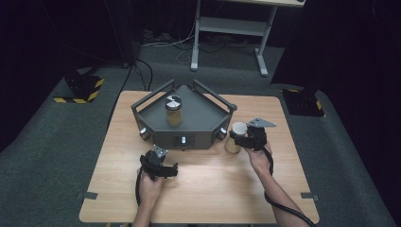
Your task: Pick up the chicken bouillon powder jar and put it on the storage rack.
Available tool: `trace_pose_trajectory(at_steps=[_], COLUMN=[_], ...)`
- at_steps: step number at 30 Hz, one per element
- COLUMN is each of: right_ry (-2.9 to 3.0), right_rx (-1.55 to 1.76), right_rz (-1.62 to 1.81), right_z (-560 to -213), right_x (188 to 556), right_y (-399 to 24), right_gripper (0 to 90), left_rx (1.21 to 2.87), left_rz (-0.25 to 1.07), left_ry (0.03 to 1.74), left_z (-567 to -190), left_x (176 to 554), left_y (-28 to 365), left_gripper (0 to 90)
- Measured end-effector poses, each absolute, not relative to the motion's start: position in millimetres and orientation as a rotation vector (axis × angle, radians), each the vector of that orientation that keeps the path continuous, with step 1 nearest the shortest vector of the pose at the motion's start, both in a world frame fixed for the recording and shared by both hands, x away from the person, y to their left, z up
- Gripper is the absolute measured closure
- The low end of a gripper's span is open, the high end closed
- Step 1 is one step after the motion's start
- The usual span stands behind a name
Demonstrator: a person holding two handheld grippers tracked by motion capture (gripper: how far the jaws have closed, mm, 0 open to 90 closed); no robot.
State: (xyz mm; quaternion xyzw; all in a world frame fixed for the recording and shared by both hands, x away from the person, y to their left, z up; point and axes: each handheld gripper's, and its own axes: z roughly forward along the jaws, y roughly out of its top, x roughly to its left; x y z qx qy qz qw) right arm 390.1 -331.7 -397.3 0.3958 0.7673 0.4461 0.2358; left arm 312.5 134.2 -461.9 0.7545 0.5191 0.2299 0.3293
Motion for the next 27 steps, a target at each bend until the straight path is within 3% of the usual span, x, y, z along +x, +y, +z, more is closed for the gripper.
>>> trace_pose_trajectory(at_steps=[27], right_ry=[2.14], right_rx=[1.045], right_rz=[1.177], right_z=[-383.3], right_x=[387.8], right_y=[-324.4], right_gripper=[33.7], left_rx=[1.974], left_rz=[0.601], left_ry=[1.358], left_z=[-461.9], left_x=[312.5], left_y=[134.3], left_gripper=[0.7])
